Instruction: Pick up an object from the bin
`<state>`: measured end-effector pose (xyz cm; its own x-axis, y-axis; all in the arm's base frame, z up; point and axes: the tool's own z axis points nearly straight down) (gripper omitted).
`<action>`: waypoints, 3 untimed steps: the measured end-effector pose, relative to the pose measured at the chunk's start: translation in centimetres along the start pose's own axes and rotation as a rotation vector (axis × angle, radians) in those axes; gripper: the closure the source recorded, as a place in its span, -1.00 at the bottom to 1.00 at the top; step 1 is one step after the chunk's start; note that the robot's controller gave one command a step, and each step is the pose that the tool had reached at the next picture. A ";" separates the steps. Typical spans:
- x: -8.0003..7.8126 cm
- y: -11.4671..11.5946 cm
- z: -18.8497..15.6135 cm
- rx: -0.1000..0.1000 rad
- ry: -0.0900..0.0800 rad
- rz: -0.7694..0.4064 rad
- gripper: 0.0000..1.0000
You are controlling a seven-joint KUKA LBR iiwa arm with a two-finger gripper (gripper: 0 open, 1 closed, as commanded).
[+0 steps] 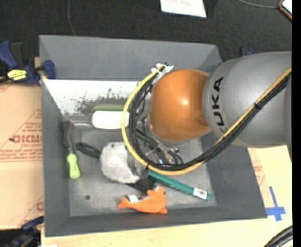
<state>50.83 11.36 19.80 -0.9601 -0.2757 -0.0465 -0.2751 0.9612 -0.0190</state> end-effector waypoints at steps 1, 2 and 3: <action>-2.2 2.3 3.3 -0.004 0.010 0.244 1.00; -0.2 3.5 4.9 -0.001 -0.005 -0.045 1.00; 0.1 3.4 4.9 -0.003 0.000 -0.048 1.00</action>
Offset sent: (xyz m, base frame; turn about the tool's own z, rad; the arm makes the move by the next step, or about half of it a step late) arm -0.0126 0.0363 -0.0556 -0.0737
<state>50.07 14.57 14.86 -0.9460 -0.3211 -0.0451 -0.3206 0.9470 -0.0178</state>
